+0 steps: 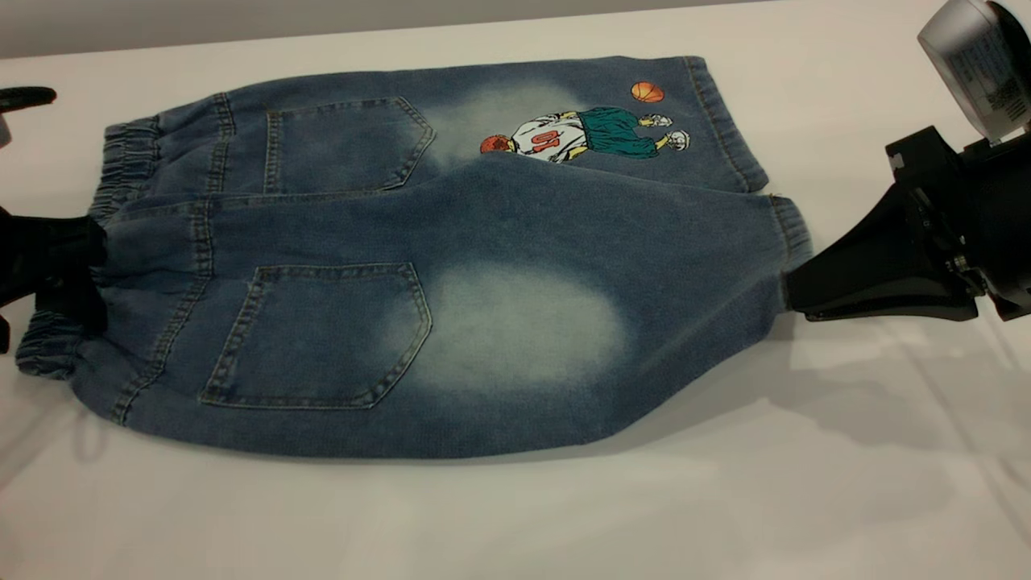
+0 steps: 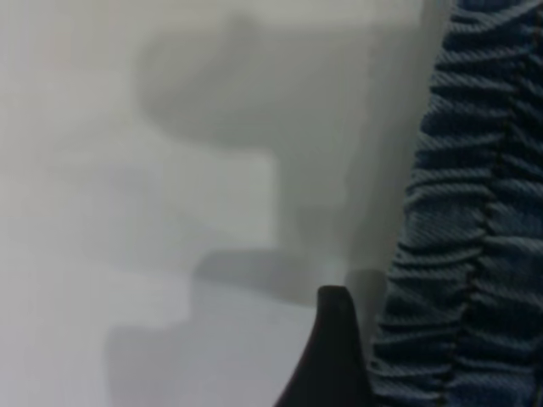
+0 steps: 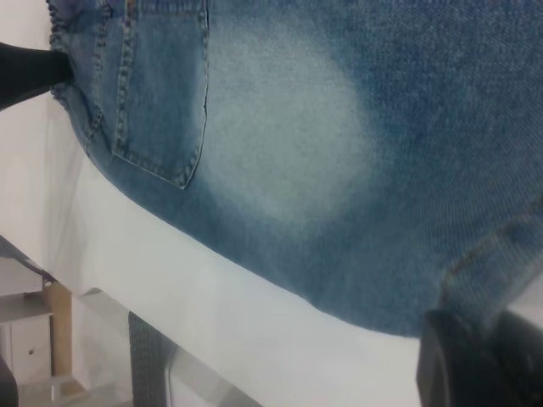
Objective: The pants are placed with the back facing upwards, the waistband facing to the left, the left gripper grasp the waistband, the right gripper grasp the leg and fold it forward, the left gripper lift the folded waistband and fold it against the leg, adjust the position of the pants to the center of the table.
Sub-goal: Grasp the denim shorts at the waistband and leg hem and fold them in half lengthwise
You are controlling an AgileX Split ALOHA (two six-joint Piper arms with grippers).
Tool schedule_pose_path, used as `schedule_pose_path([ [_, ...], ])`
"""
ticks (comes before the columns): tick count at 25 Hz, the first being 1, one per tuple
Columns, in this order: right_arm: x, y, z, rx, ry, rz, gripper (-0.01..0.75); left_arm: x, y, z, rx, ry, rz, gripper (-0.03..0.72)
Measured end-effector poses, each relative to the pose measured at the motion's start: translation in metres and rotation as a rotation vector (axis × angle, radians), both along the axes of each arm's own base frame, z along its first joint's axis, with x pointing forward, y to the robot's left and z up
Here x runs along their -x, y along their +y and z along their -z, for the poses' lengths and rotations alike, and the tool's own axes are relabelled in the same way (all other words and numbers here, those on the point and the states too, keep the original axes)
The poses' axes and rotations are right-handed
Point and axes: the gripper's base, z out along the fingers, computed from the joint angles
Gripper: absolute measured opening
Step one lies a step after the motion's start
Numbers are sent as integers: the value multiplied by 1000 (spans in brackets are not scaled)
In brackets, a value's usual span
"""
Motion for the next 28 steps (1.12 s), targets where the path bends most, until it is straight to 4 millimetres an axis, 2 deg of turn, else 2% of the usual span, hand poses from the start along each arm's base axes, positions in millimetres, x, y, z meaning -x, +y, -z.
schedule_pose_path([
  [9, -1, 0, 0, -2, 0, 8, 17, 0, 0, 0, 5, -1, -13, 547],
  [15, -1, 0, 0, -4, 0, 12, 17, -1, 0, 0, 13, -8, -33, 499],
  [22, -1, 0, 0, -7, 0, 14, 17, 2, -1, 17, 17, 36, -27, 463],
  [28, -1, 1, -1, -21, -1, 14, 17, 2, -1, 18, 16, 36, -22, 440],
])
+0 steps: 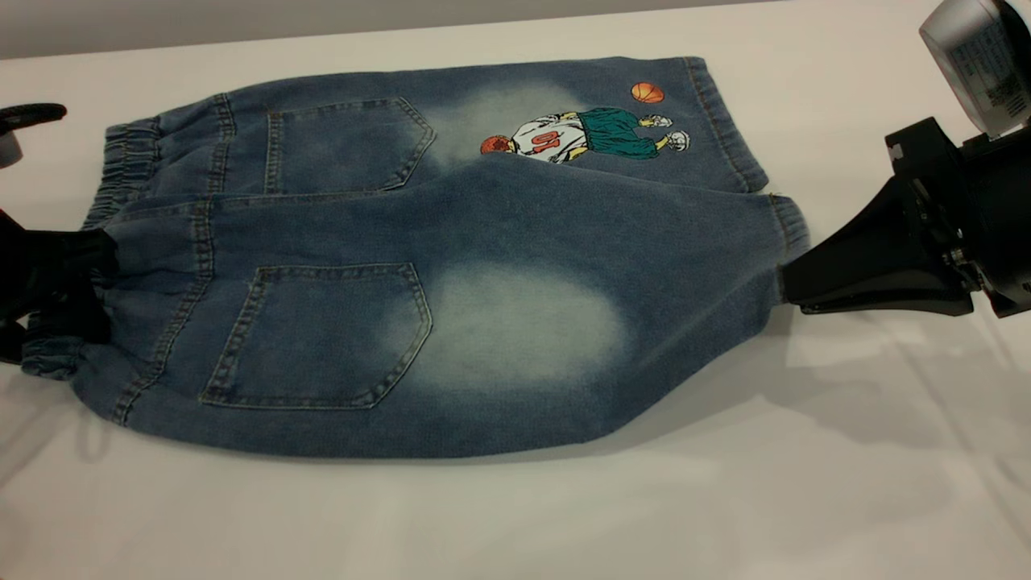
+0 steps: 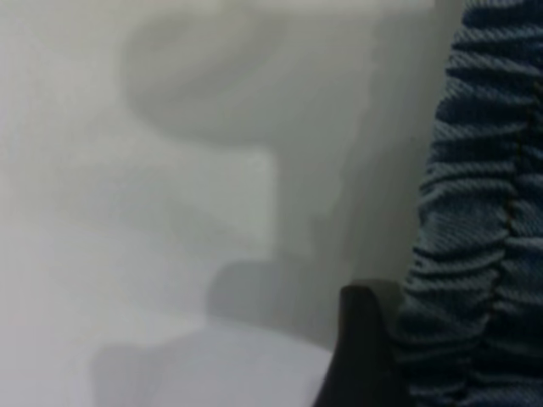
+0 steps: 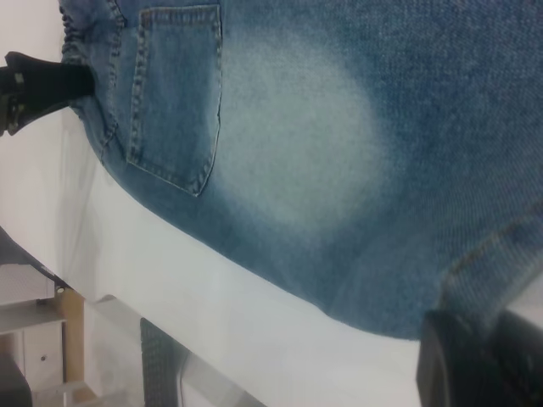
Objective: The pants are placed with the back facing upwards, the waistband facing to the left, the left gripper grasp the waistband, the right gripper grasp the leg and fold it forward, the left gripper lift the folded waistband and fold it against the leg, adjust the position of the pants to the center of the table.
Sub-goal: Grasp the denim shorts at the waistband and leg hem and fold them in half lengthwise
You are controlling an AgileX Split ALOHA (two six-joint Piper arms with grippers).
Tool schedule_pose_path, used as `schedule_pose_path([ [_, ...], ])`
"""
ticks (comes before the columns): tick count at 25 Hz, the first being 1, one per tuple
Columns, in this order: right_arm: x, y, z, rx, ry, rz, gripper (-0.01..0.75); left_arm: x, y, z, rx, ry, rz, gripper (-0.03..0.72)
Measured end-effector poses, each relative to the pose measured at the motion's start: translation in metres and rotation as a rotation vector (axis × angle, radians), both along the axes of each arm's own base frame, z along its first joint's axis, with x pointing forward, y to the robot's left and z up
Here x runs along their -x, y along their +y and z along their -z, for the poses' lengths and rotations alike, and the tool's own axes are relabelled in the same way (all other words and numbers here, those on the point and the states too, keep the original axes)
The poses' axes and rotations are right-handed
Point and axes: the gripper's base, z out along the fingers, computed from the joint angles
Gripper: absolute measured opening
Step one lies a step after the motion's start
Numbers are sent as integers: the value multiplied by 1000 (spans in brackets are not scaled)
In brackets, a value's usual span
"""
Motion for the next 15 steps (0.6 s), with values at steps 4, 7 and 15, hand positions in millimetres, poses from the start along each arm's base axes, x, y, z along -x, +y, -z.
schedule_pose_path([
  [4, 0, 0, 0, -1, 0, 6, 17, -1, -1, 0, 1, -9, 3, 325],
  [7, -1, 0, 0, -2, 0, 9, 17, -2, -1, -3, 1, -20, 3, 185],
  [15, -11, 1, -6, -32, -34, 20, 17, -4, 1, -26, -11, -70, 1, 132],
])
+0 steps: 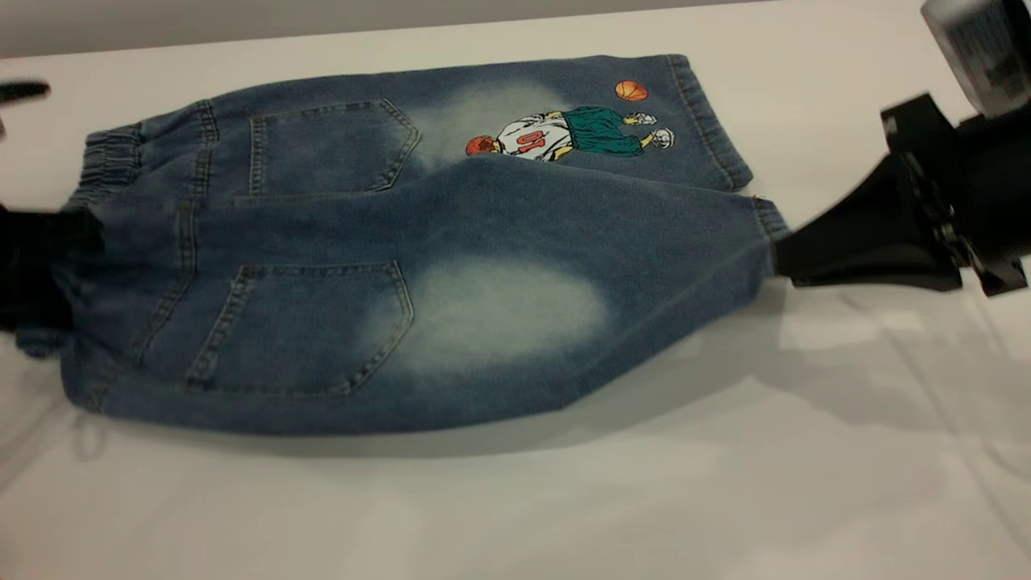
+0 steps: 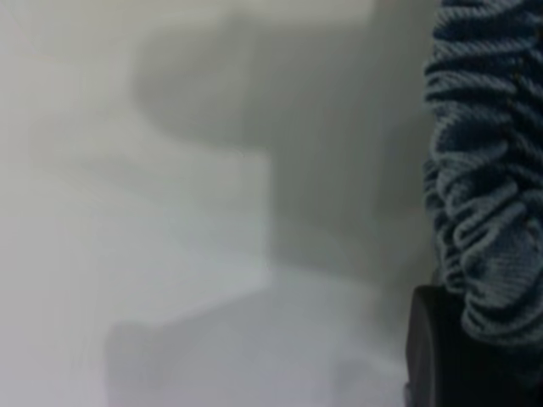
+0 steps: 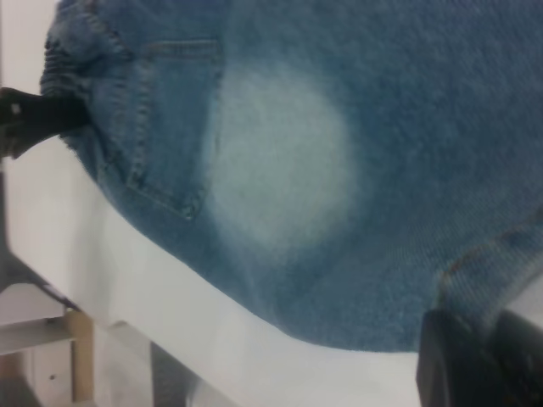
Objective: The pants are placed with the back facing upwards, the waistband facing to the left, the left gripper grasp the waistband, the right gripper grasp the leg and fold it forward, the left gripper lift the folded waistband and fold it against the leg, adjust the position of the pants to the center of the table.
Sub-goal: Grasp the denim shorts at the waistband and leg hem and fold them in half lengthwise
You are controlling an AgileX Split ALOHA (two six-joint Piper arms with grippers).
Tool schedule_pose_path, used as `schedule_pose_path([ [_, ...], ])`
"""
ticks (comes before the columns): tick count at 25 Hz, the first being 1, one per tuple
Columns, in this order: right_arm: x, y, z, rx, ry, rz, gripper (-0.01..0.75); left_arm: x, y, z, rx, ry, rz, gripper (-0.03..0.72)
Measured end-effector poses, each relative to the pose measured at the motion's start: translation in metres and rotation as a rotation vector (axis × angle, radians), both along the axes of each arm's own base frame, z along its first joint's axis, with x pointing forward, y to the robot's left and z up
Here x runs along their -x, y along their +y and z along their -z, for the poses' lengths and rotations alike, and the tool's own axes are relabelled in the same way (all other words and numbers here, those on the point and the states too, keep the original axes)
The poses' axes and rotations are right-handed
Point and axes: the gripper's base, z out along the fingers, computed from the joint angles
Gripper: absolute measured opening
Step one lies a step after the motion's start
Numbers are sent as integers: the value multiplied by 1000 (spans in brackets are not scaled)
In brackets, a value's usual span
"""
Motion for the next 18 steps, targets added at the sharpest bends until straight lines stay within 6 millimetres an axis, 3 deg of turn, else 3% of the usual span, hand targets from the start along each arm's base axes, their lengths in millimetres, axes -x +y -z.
schedule_pose_path([
  [8, -22, 1, -12, -11, -95, -54, 17, -14, -3, -34, -8, -128, 13, 132],
  [18, -59, 1, -33, -13, -185, -46, 17, -57, -38, -72, -20, -216, 112, 132],
])
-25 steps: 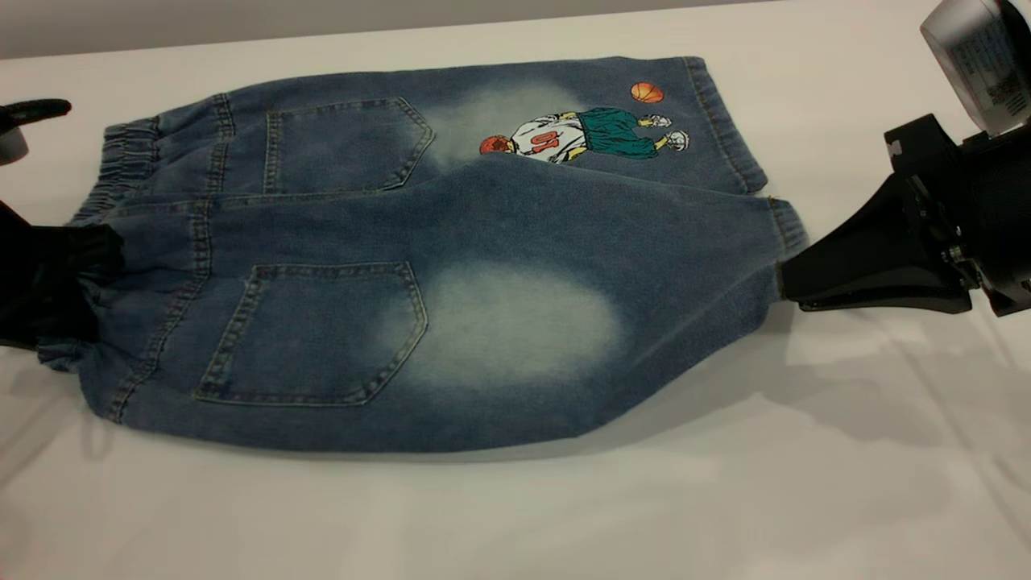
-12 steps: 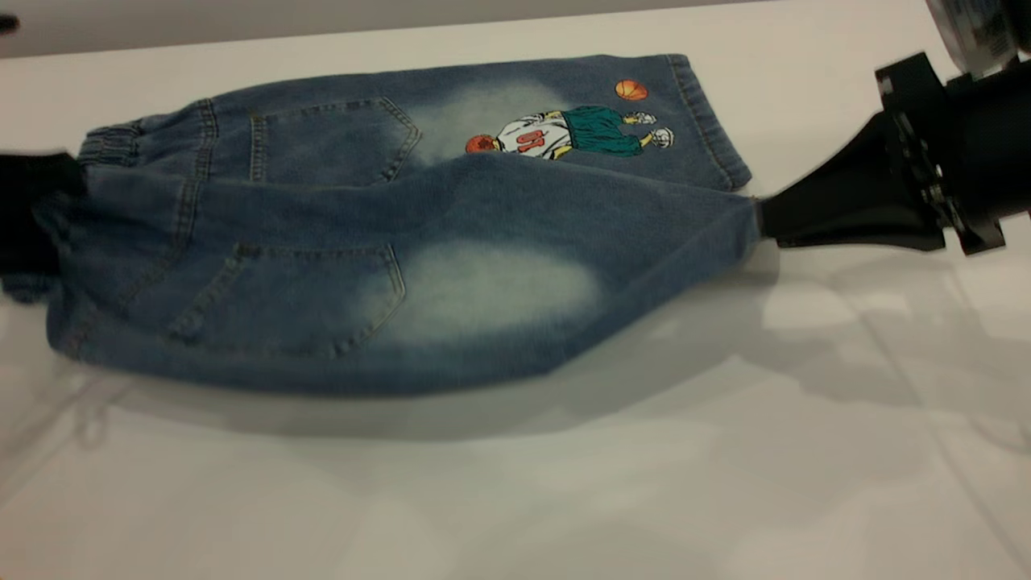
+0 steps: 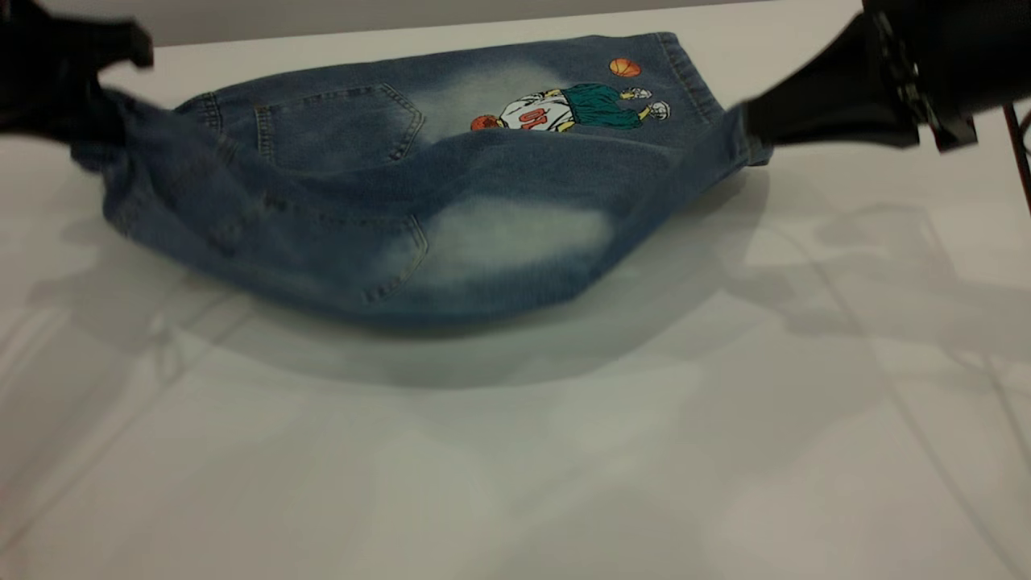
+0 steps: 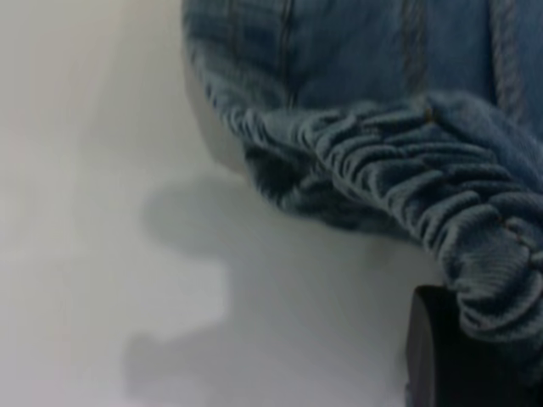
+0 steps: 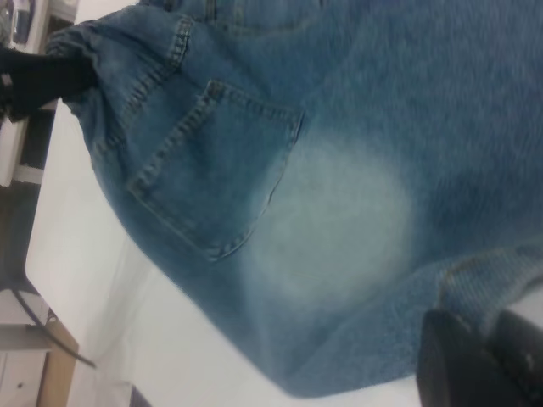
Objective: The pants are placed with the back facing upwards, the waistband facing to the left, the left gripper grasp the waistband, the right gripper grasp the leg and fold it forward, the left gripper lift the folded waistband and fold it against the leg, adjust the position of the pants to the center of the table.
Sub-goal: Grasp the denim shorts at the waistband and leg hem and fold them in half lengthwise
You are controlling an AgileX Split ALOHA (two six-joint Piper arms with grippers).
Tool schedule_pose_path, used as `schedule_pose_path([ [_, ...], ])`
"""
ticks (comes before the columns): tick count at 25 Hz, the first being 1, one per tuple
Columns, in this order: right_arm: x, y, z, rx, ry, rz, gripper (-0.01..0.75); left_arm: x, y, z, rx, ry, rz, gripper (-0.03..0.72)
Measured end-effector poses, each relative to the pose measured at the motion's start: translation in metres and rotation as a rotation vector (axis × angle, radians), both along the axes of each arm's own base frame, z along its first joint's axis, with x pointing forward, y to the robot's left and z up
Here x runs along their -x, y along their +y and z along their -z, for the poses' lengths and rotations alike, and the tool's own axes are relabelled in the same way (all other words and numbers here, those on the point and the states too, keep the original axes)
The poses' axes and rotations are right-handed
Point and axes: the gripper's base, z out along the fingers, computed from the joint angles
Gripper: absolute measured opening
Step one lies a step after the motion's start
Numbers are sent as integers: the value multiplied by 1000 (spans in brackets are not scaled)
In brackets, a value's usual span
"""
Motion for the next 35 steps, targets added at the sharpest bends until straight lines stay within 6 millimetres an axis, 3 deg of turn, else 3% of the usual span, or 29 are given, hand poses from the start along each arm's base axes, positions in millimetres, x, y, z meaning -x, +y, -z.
schedule_pose_path([
  [10, -45, -3, -33, 39, -104, 10, 17, -39, 0, -44, -41, -61, 6, 132],
  [21, -83, -14, -60, 196, -234, 87, 17, -82, -1, -38, -64, -31, 1, 132],
  [35, -130, -18, -30, 225, -244, 111, 17, -134, -4, -35, -69, -79, -5, 132],
])
